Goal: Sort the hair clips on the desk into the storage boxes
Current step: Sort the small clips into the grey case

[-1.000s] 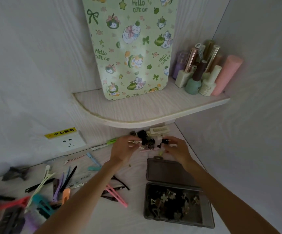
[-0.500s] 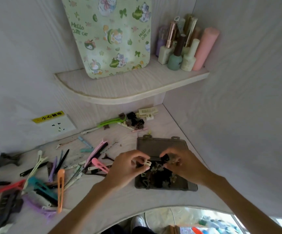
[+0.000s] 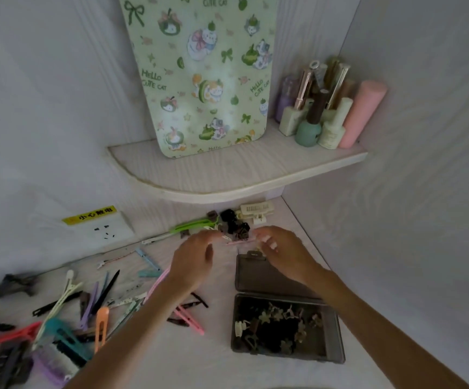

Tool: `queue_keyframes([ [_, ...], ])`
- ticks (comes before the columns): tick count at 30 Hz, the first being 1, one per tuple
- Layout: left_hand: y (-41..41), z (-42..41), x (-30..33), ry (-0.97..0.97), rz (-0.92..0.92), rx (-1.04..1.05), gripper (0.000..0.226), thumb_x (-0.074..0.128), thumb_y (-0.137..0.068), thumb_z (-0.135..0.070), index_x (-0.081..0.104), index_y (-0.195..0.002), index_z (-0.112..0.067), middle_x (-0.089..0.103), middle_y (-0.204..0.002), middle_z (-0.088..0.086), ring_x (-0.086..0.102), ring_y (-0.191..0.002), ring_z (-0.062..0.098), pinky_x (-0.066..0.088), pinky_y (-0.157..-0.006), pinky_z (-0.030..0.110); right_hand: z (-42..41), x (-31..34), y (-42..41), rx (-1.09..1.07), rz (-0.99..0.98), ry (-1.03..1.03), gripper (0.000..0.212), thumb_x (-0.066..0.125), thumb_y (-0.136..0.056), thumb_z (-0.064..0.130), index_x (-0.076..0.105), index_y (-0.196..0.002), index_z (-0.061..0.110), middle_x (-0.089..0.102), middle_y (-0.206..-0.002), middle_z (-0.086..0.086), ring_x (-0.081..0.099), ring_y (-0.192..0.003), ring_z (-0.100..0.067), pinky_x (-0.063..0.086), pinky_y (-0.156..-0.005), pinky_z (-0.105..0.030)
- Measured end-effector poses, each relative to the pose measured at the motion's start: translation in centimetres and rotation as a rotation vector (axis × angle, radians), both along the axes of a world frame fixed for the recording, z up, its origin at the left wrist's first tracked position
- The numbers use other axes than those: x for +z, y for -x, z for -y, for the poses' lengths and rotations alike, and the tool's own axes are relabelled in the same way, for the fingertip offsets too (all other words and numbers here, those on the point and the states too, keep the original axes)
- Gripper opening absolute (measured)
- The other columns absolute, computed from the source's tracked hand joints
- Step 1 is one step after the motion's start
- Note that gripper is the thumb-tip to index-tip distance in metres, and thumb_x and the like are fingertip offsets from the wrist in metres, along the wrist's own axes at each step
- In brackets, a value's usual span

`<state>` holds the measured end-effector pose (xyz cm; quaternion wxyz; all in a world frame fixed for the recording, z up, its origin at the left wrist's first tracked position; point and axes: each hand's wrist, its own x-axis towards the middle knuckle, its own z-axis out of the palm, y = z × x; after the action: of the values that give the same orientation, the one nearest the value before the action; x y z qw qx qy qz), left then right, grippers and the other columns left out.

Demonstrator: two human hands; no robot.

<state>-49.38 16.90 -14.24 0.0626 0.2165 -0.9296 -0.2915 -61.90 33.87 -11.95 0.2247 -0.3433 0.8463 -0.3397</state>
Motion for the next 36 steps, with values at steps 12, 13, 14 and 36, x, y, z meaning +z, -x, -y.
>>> queue_keyframes([
  [12, 6.6, 1.4, -1.2, 0.402, 0.243, -0.165, 0.053, 0.053, -0.091, -0.018, 0.031, -0.139, -0.020, 0.051, -0.132, 0.004, 0.047, -0.121, 0.026, 0.048, -0.091, 0.036, 7.9, -4.7, 1.7, -0.007, -0.367, -0.356, 0.030, 0.057, -0.089, 0.022, 0.056, -0.118, 0.016, 0.061, -0.116, -0.007, 0.060, -0.104, -0.026, 0.049, -0.080, -0.035],
  [13, 6.9, 1.4, -1.0, 0.458, 0.258, -0.171, 0.053, 0.053, -0.091, -0.020, 0.031, -0.139, -0.018, 0.054, -0.130, 0.005, 0.051, -0.118, 0.026, 0.048, -0.089, 0.036, 8.1, -4.6, 1.9, -0.023, -0.360, -0.353, 0.027, 0.057, -0.089, 0.023, 0.059, -0.115, 0.017, 0.063, -0.114, -0.007, 0.061, -0.102, -0.026, 0.049, -0.080, -0.034],
  [14, 7.2, 1.4, -0.9, 0.504, 0.274, -0.180, 0.054, 0.053, -0.091, -0.021, 0.029, -0.139, -0.017, 0.056, -0.127, 0.006, 0.055, -0.114, 0.026, 0.048, -0.086, 0.035, 8.2, -4.5, 2.0, -0.046, -0.340, -0.340, 0.024, 0.055, -0.090, 0.025, 0.062, -0.111, 0.018, 0.065, -0.112, -0.006, 0.062, -0.101, -0.027, 0.049, -0.080, -0.034],
  [36, -2.6, -2.6, 2.1, -0.492, -0.206, -0.026, 0.021, 0.072, -0.078, -0.038, 0.064, -0.097, -0.035, 0.070, -0.088, -0.022, 0.068, -0.072, -0.006, 0.055, -0.067, 0.016, -1.5, 3.0, -1.3, -0.158, 0.205, 0.243, 0.009, 0.072, -0.079, 0.022, 0.071, -0.076, 0.031, 0.072, -0.082, 0.014, 0.066, -0.072, -0.001, 0.048, -0.065, -0.006],
])
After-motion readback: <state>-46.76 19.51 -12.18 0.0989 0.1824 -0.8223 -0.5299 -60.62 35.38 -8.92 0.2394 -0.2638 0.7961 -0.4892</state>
